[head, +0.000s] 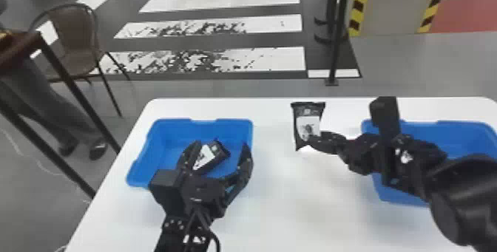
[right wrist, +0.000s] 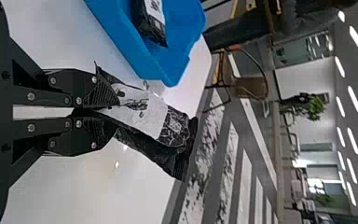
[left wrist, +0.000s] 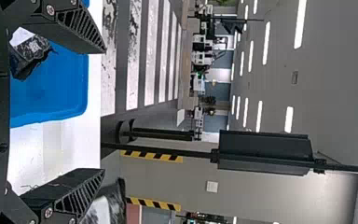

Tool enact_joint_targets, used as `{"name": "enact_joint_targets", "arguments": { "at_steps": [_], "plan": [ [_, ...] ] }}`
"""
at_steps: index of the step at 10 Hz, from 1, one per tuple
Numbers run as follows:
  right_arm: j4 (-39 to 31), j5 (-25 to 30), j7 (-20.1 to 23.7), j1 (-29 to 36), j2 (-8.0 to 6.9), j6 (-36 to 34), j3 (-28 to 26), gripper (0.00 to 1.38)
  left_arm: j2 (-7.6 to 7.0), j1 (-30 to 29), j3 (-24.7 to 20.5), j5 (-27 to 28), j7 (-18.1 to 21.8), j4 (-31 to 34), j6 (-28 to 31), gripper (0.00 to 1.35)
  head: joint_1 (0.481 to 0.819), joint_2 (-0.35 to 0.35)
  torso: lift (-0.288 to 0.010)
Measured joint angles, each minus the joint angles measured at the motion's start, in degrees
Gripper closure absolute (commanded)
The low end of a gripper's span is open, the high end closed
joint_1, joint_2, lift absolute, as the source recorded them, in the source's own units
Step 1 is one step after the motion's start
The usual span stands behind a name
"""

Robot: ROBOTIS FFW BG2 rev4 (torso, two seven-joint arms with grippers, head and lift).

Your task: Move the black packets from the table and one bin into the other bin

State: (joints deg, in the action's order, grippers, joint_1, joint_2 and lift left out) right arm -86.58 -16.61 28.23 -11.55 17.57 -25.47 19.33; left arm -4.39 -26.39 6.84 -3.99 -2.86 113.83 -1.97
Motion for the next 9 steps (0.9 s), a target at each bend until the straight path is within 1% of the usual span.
{"name": "enact_joint_targets", "arguments": {
  "at_steps": [1,3,4,5,6,7,8,9],
  "plan": [
    [-7.37,2.1,-0.76,6.32,-0.27,-1.29,-8.12,1.08,0.0,-0.24,-0.15,0.0,0.03,0.0,-0.1,0.13,0.695,0.093,-0.11],
    [-19.31,6.17,-0.91,17.03,-1.83,-4.87,-23.83,1.08,0.0,-0.69,-0.47,0.01,0.08,0.0,-0.4,0.13,0.695,-0.05,-0.11],
    [-21.57,7.62,-0.86,20.05,-2.36,-6.35,-29.84,1.08,-0.04,-0.73,-0.49,0.06,0.14,0.0,-0.5,0.13,0.695,-0.087,-0.11],
    [-21.48,8.31,-0.81,21.57,-2.53,-7.04,-33.86,1.08,-0.08,-0.82,-0.47,0.12,0.19,0.0,-0.54,0.13,0.695,-0.149,-0.11],
    [-20.31,8.98,-0.75,21.96,-2.55,-7.24,-36.07,1.06,-0.09,-0.87,-0.45,0.24,0.29,0.0,-0.56,0.13,0.695,-0.192,-0.11],
    [-18.68,9.38,-0.15,21.63,-2.5,-7.03,-36.82,0.91,-0.09,-0.87,-0.39,0.31,0.31,0.0,-0.48,0.13,0.695,-0.212,-0.11],
    [-16.68,9.4,0.8,20.66,-2.43,-6.49,-36.88,0.44,-0.09,-0.78,-0.33,0.33,0.31,0.0,-0.44,0.13,0.695,-0.216,-0.11],
    [-15.18,8.93,1.32,19.99,-2.4,-5.22,-36.69,0.06,-0.09,-0.67,-0.23,0.36,0.31,0.0,-0.53,0.13,0.695,-0.215,-0.11]
  ]
}}
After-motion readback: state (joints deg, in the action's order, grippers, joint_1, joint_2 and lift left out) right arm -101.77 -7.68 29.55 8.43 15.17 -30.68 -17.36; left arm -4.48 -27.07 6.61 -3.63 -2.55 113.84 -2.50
